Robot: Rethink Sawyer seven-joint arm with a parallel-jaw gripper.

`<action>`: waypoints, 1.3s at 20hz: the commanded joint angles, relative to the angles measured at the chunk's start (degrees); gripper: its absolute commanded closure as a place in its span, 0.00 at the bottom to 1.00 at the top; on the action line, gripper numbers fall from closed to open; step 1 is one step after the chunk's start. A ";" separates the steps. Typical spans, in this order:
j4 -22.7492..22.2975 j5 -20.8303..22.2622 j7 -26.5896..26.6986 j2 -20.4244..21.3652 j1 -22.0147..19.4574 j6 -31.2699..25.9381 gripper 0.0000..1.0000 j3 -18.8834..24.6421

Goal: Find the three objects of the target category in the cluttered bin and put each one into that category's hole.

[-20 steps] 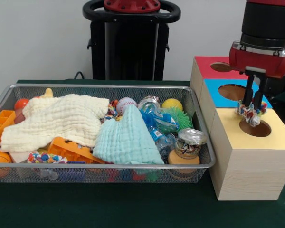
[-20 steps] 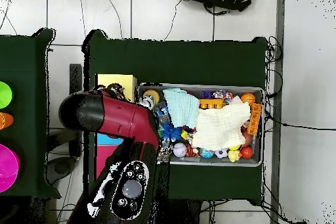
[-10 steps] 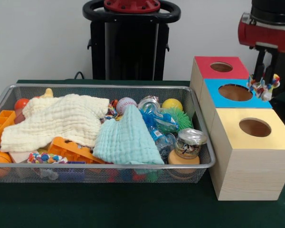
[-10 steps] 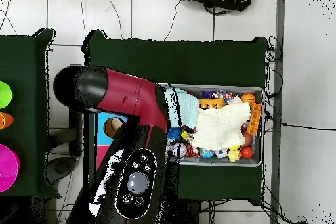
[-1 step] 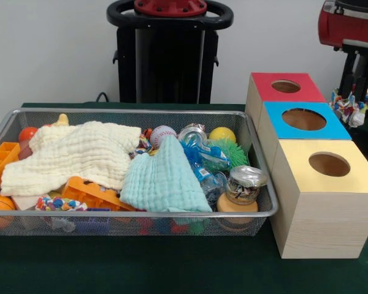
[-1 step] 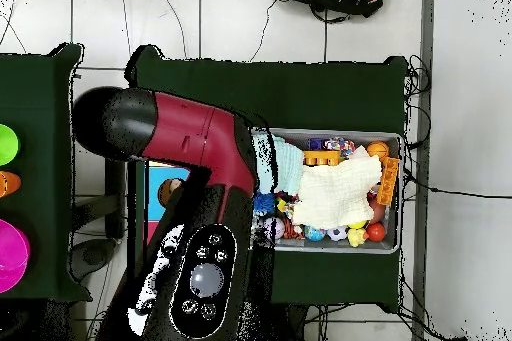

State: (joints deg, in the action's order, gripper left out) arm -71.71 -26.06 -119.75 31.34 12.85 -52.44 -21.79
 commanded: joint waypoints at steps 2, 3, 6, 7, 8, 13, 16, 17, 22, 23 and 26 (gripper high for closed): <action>-0.09 -0.03 -14.50 -3.12 -0.95 0.80 1.00 2.46; -0.19 -0.02 -14.60 -3.09 -0.88 0.86 1.00 2.44; -0.79 -0.05 -14.57 -2.87 -0.68 1.46 1.00 2.40; -0.82 -0.04 -14.49 -2.85 -0.71 1.39 1.00 2.40; -0.84 -0.02 -14.41 -2.82 -0.74 1.32 1.00 2.40; -0.89 -0.15 -14.58 -2.83 -0.73 1.01 1.00 2.37; -1.35 -0.34 -14.17 -2.60 -0.96 1.32 1.00 2.66; -1.53 -0.38 -14.10 -2.50 -0.97 1.38 1.00 2.70; -2.79 -0.48 -13.81 -2.00 -0.87 2.15 1.00 2.82; -2.91 -0.45 -13.73 -1.95 -0.88 2.24 1.00 2.82; -2.28 -0.16 -13.76 -2.23 -0.91 1.68 1.00 2.56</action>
State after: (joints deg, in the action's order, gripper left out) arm -71.44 -26.06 -119.97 30.77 12.86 -52.45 -21.92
